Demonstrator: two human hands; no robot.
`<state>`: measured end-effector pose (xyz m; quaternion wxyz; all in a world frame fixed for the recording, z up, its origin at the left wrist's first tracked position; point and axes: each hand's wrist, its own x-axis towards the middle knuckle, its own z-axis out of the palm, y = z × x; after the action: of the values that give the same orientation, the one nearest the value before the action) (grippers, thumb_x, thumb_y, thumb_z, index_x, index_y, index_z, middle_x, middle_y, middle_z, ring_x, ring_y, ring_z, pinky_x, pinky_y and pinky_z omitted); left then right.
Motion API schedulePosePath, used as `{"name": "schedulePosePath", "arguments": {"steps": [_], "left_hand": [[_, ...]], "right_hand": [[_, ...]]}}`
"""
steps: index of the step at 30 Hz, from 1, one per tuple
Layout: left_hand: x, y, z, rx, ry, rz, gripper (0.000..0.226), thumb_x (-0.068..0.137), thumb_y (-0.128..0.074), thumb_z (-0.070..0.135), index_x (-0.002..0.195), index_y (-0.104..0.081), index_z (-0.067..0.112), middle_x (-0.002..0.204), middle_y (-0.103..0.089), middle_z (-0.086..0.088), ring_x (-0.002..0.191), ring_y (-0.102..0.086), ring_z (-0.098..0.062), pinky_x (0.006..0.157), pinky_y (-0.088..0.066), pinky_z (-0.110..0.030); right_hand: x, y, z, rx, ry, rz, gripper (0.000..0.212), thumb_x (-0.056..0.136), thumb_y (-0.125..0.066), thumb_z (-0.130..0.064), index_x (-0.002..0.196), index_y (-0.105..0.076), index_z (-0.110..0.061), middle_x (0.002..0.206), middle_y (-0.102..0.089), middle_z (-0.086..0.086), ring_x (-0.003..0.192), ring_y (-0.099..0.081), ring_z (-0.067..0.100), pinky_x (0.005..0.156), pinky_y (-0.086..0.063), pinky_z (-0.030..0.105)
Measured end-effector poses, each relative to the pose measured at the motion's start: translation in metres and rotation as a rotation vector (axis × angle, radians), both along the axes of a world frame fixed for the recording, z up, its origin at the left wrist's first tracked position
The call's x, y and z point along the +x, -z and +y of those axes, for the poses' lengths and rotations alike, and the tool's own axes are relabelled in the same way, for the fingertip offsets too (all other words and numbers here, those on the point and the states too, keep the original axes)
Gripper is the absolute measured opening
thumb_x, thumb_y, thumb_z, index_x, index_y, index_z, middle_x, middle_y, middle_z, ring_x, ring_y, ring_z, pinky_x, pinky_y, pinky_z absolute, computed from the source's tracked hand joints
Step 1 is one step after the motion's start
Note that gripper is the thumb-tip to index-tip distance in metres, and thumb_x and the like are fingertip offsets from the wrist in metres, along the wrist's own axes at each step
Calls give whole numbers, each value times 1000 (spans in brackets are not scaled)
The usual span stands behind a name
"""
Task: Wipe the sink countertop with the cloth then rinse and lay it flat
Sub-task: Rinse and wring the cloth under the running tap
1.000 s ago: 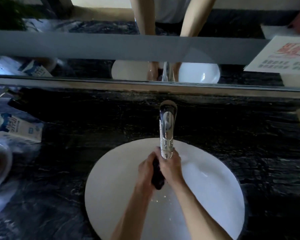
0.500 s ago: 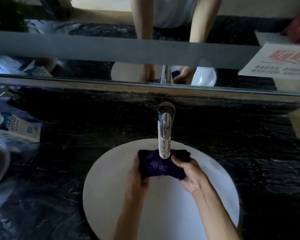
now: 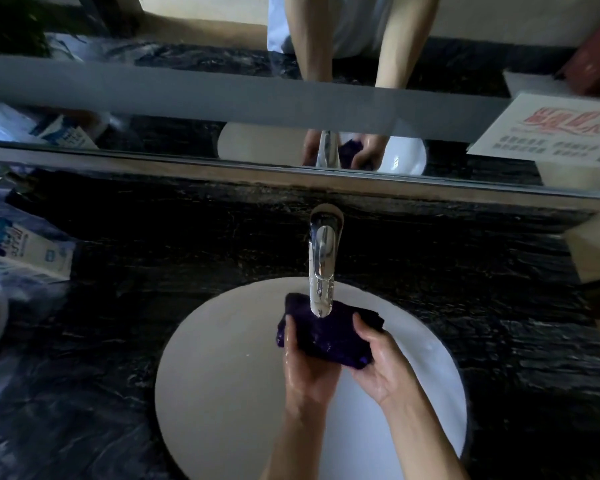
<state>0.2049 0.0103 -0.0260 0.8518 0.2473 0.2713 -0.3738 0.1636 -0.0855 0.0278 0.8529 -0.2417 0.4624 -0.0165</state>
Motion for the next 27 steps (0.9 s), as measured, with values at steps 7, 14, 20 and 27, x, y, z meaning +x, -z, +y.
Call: {"name": "schedulePosePath", "arguments": {"steps": [7,14,20,27], "left_hand": [[17,0,3,99,12,-84,53,102,-45,42,134,-56,1,126,-59,-25,113,-61,-37,101,-50,-51],[19,-2,7,160,-34,-56,57,100,-48,42,137,-52,-2,122,-59,-23,112,-58,-37,105,-42,-54],[22,-15,5,27,8,-79,52,105,-37,41,130,-53,-1,114,-55,-20,104,-57,-32,97,-49,-44],[25,-14,5,53,10,-143,54,107,-30,34,93,-78,13,80,-69,-7,76,-69,-21,69,-56,-34]], "right_hand": [[-9,9,-16,-186,-113,22,35,94,-61,-10,127,-65,2,123,-71,24,117,-68,40,99,-53,53],[-18,-1,-27,-757,-394,380,10,96,-61,0,100,-70,-4,98,-72,11,84,-71,25,73,-58,33],[34,-80,-2,-763,-265,19,25,102,-59,-23,87,-68,-6,72,-66,2,58,-59,13,49,-49,24],[66,-97,16,-633,-277,-53,32,102,-60,-20,76,-62,-2,59,-53,2,45,-43,10,37,-27,20]]}}
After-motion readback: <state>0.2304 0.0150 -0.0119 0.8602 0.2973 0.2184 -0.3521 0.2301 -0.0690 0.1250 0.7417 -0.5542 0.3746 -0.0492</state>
